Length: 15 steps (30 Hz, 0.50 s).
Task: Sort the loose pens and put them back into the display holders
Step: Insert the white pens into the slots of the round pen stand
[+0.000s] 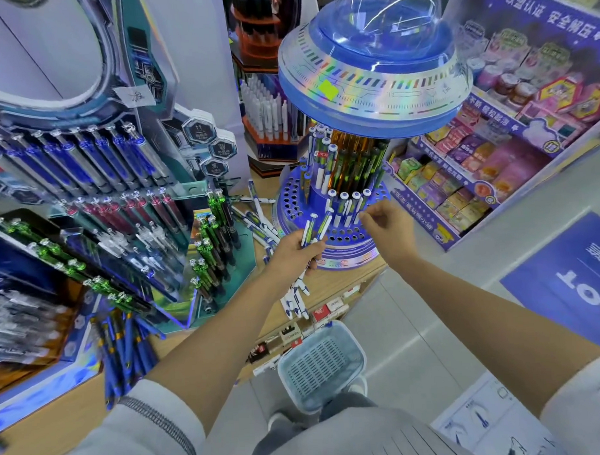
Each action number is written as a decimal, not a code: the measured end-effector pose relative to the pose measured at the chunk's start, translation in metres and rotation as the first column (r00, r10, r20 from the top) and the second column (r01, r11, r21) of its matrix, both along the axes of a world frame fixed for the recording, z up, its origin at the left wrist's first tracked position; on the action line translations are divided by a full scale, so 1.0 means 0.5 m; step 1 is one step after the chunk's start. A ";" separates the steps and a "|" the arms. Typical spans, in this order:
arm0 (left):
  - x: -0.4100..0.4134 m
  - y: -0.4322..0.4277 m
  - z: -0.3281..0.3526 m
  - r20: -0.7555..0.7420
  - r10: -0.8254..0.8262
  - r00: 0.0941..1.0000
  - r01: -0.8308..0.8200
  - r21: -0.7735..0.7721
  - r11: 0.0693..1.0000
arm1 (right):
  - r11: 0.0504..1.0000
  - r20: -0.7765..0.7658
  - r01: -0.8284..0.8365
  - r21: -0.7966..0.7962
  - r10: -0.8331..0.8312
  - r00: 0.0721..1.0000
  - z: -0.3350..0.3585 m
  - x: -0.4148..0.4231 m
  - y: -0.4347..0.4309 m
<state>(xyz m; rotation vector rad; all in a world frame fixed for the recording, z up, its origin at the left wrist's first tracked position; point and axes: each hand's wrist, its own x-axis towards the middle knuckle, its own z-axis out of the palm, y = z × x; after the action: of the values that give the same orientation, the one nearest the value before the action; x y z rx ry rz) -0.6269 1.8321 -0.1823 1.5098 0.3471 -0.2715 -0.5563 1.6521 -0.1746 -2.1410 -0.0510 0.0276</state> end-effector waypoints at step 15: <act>-0.007 -0.021 0.009 -0.054 -0.084 0.995 0.083 -0.022 0.996 | 0.926 -0.080 0.106 0.363 -0.082 0.993 0.064 -0.013 -0.042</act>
<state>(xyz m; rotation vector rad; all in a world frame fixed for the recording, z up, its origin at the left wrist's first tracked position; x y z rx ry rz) -0.6307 1.8214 -0.1779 1.5012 0.3243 -0.3828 -0.5626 1.6310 -0.1424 -1.7634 0.0794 0.0273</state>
